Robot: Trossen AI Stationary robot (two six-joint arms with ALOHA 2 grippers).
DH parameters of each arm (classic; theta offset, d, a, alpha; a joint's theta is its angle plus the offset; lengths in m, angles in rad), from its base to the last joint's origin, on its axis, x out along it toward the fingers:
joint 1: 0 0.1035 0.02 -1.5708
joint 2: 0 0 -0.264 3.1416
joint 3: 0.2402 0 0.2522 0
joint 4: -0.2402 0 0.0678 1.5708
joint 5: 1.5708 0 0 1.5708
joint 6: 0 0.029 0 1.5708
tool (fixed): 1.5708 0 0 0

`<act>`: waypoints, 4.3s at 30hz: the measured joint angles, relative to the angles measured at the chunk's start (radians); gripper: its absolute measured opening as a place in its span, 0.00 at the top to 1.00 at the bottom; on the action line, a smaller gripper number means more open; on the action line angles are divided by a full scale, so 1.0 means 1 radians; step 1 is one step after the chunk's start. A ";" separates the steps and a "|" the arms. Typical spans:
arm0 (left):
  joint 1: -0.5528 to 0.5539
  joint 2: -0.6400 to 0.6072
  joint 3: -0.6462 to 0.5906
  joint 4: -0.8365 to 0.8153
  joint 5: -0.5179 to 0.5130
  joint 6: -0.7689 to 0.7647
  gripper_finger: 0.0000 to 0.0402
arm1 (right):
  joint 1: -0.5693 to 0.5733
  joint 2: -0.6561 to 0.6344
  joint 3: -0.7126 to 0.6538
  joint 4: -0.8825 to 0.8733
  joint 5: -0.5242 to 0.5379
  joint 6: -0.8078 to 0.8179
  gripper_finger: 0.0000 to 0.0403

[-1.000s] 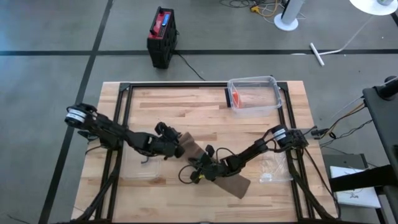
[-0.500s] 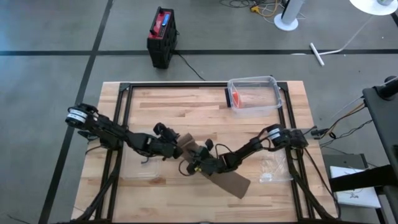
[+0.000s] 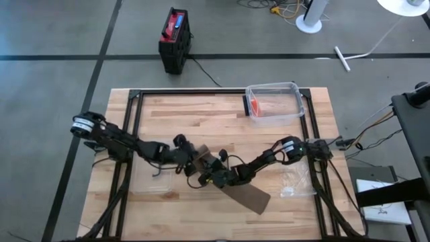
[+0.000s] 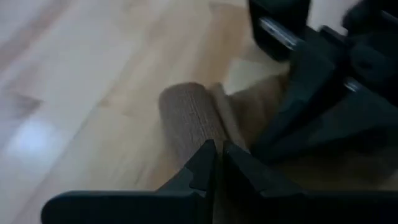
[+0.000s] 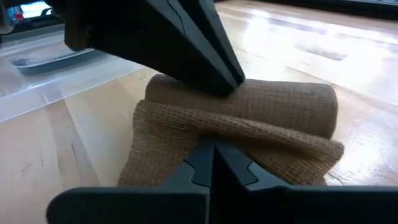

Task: Roll bandage
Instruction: Roll the brown bandage

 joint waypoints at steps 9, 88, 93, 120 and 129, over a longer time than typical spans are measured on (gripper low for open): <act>0.139 0.011 0.001 0.015 0.191 0.132 0.94 | 0.006 0.000 -0.002 -0.015 -0.013 0.006 1.00; 0.122 0.086 -0.115 0.183 -0.167 0.221 0.94 | 0.014 0.001 0.008 -0.040 -0.032 -0.009 1.00; 0.154 0.074 -0.154 0.157 -0.206 0.221 0.94 | 0.014 0.001 0.010 -0.044 -0.032 -0.009 1.00; 0.152 -0.213 -0.174 0.099 -0.021 0.191 0.94 | 0.014 -0.015 0.010 -0.051 -0.033 -0.007 1.00; 0.062 -0.223 -0.170 0.284 0.034 0.181 0.94 | 0.014 -0.062 0.008 -0.124 -0.046 0.020 1.00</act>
